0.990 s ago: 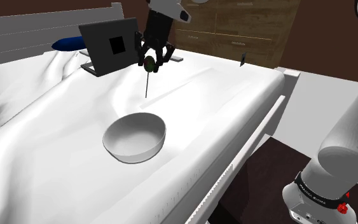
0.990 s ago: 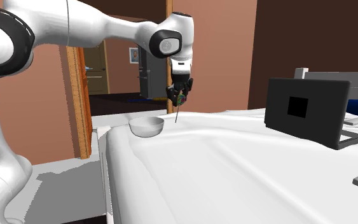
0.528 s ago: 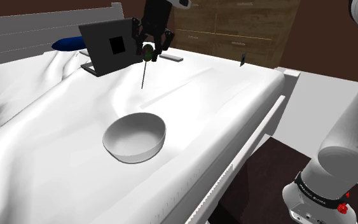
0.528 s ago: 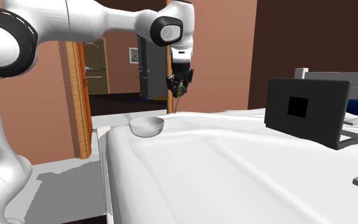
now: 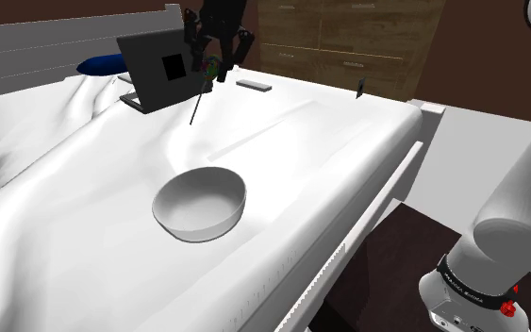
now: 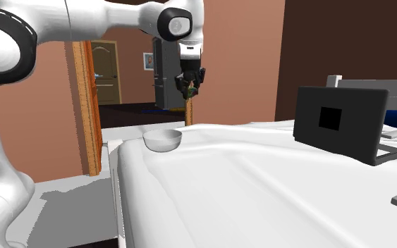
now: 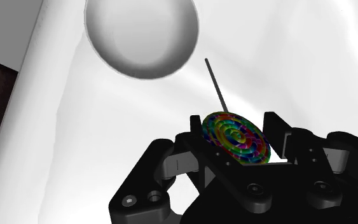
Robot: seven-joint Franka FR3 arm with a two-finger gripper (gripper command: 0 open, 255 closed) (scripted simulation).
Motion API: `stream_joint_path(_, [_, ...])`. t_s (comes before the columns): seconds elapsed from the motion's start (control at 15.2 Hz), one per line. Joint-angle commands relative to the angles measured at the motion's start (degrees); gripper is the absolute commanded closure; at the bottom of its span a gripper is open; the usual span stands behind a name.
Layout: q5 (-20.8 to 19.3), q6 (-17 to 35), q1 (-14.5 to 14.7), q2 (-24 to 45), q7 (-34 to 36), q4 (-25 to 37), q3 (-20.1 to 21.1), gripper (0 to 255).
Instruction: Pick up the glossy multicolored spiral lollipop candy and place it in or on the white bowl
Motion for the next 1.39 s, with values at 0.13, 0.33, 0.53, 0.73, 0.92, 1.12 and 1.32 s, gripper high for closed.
stream_joint_path(0.13, [-0.3, 0.3, 2.2, -2.0, 4.7, -0.5, 2.3, 255])
stream_joint_path(0.33, [-0.7, 0.6, 3.8, -3.2, 8.5, -0.7, 4.2, 255])
stream_joint_path(0.53, [-1.5, 0.8, 5.5, -3.8, 12.5, -0.2, 6.3, 255])
stream_joint_path(0.73, [-2.6, 0.9, 7.0, -3.7, 16.2, 0.7, 8.3, 255])
stream_joint_path(0.92, [-1.6, 3.3, 6.9, -5.0, 15.1, -2.9, 8.0, 255])
stream_joint_path(1.12, [-0.8, 5.6, 6.9, -6.1, 14.1, -6.3, 7.8, 255])
stream_joint_path(1.32, [-0.1, 7.8, 6.9, -7.0, 13.1, -9.5, 7.7, 255])
